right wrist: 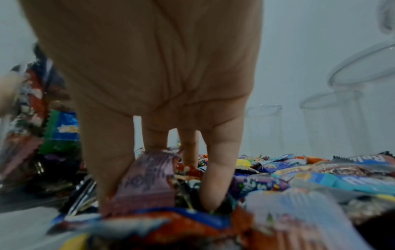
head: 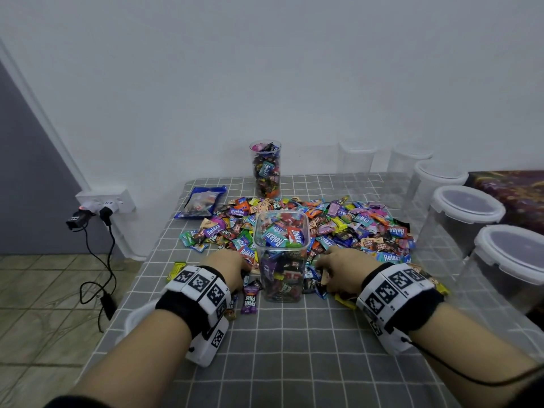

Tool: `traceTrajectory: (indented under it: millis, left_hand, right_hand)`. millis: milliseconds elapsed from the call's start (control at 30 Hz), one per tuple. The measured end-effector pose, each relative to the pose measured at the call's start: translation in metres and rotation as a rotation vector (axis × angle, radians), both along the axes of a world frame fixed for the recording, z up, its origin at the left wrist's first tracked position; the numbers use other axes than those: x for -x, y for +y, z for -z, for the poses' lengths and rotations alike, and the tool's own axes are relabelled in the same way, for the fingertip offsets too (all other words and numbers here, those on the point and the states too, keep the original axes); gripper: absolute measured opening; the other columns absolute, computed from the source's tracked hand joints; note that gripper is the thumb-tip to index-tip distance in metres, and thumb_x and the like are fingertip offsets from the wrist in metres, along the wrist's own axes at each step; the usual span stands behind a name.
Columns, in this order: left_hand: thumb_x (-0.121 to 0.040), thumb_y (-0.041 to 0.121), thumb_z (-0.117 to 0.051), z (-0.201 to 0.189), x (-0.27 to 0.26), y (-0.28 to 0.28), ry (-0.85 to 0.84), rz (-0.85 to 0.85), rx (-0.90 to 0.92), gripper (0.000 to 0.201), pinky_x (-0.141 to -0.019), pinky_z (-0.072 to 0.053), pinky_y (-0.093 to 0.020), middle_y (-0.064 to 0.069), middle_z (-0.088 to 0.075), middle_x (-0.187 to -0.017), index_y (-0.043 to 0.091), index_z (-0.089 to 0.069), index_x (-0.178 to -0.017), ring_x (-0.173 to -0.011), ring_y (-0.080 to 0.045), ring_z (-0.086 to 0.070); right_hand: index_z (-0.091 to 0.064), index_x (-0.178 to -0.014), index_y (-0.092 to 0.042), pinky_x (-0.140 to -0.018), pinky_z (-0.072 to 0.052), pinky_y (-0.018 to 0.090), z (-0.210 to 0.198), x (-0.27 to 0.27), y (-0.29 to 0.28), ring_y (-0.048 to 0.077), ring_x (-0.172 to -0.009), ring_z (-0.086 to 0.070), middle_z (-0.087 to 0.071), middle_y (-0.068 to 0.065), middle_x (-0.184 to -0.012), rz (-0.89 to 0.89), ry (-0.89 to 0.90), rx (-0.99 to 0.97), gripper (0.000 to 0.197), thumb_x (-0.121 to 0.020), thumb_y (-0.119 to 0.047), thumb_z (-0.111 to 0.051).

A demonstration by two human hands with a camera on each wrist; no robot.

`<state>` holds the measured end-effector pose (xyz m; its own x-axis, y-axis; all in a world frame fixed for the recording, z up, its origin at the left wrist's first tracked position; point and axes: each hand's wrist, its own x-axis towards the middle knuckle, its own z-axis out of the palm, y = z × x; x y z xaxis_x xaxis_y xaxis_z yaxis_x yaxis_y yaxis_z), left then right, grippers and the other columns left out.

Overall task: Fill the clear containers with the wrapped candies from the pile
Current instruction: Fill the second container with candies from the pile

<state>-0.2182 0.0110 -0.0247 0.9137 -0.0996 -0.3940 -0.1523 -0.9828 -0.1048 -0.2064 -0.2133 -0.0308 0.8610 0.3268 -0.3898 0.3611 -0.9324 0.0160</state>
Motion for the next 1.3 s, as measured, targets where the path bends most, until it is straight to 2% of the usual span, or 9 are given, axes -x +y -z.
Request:
traceTrajectory:
  millis: [167,300,433,533,600,767,900,1067,1300]
  left_hand:
    - [-0.087,0.022,-0.061,0.005,-0.001,0.007,-0.094,-0.061,0.101,0.031,-0.090,-0.051,-0.033,0.002,-0.066,-0.116,0.031,-0.066,-0.116,-0.105,-0.019,-0.061]
    - [-0.089,0.028,-0.061,0.005,-0.002,0.008,-0.157,-0.116,0.150,0.020,-0.086,-0.051,-0.032,-0.001,-0.069,-0.107,0.022,-0.070,-0.106,-0.099,-0.020,-0.062]
    - [-0.088,0.032,-0.062,0.003,-0.001,0.011,-0.214,-0.162,0.190,0.016,-0.082,-0.050,-0.030,0.000,-0.068,-0.103,0.024,-0.071,-0.099,-0.098,-0.020,-0.061]
    - [-0.089,0.030,-0.060,0.001,0.000,0.013,-0.258,-0.188,0.227,0.016,-0.083,-0.048,-0.030,0.000,-0.068,-0.103,0.023,-0.071,-0.099,-0.098,-0.019,-0.060]
    - [-0.089,0.030,-0.061,-0.001,0.000,0.013,-0.298,-0.209,0.282,0.016,-0.083,-0.049,-0.030,0.001,-0.069,-0.101,0.022,-0.071,-0.098,-0.097,-0.018,-0.061]
    - [-0.087,0.032,-0.063,-0.009,0.005,0.014,-0.464,-0.243,0.446,0.014,-0.075,-0.044,-0.025,0.005,-0.069,-0.095,0.023,-0.072,-0.093,-0.090,-0.014,-0.059]
    - [-0.087,0.030,-0.063,-0.020,0.010,0.015,-0.572,-0.270,0.581,0.011,-0.075,-0.043,-0.025,0.007,-0.065,-0.092,0.023,-0.071,-0.092,-0.085,-0.010,-0.053]
    - [-0.086,0.031,-0.065,-0.035,0.013,0.014,-0.686,-0.268,0.689,0.013,-0.072,-0.035,-0.019,0.008,-0.065,-0.088,0.022,-0.072,-0.093,-0.080,-0.006,-0.051]
    - [-0.086,0.031,-0.065,-0.051,0.016,0.009,-0.761,-0.251,0.773,0.015,-0.073,-0.036,-0.019,0.011,-0.062,-0.085,0.022,-0.072,-0.095,-0.081,-0.005,-0.053]
  right_hand:
    - [-0.059,-0.125,-0.018,-0.087,-0.044,0.031,-0.003,0.001,0.000,0.024,-0.113,-0.053,-0.052,0.007,-0.127,-0.004,-0.053,-0.051,0.032,-0.094,-0.017,-0.050]
    - [-0.062,-0.118,-0.013,-0.085,-0.046,0.031,-0.004,0.000,0.002,0.025,-0.109,-0.056,-0.057,0.008,-0.122,0.014,-0.080,-0.062,0.028,-0.094,-0.013,-0.049]
    - [-0.063,-0.113,-0.010,-0.082,-0.046,0.031,-0.004,0.000,0.002,0.026,-0.105,-0.057,-0.060,0.009,-0.115,0.038,-0.139,-0.107,0.025,-0.093,-0.013,-0.049]
    - [-0.064,-0.110,-0.010,-0.081,-0.048,0.033,-0.004,0.000,-0.003,0.026,-0.101,-0.058,-0.061,0.009,-0.111,0.076,-0.182,-0.173,0.023,-0.092,-0.014,-0.050]
    - [-0.063,-0.114,-0.013,-0.085,-0.048,0.033,-0.006,0.000,-0.005,0.026,-0.103,-0.057,-0.060,0.009,-0.114,0.090,-0.192,-0.221,0.025,-0.093,-0.016,-0.049]
    - [-0.063,-0.115,-0.013,-0.083,-0.043,0.029,-0.016,0.001,-0.009,0.024,-0.103,-0.055,-0.059,0.008,-0.113,0.123,-0.244,-0.338,0.025,-0.094,-0.022,-0.052]
    - [-0.064,-0.113,-0.011,-0.081,-0.038,0.029,-0.029,0.003,-0.011,0.024,-0.103,-0.053,-0.058,0.007,-0.109,0.150,-0.351,-0.438,0.024,-0.094,-0.021,-0.052]
    - [-0.066,-0.106,-0.007,-0.069,-0.026,0.026,-0.051,0.004,-0.007,0.018,-0.087,-0.047,-0.055,0.004,-0.096,0.180,-0.533,-0.658,0.022,-0.093,-0.021,-0.054]
    - [-0.066,-0.103,-0.008,-0.066,-0.025,0.022,-0.080,0.016,0.016,0.012,-0.082,-0.044,-0.049,-0.004,-0.091,0.057,-0.684,-0.833,0.018,-0.092,-0.019,-0.056]
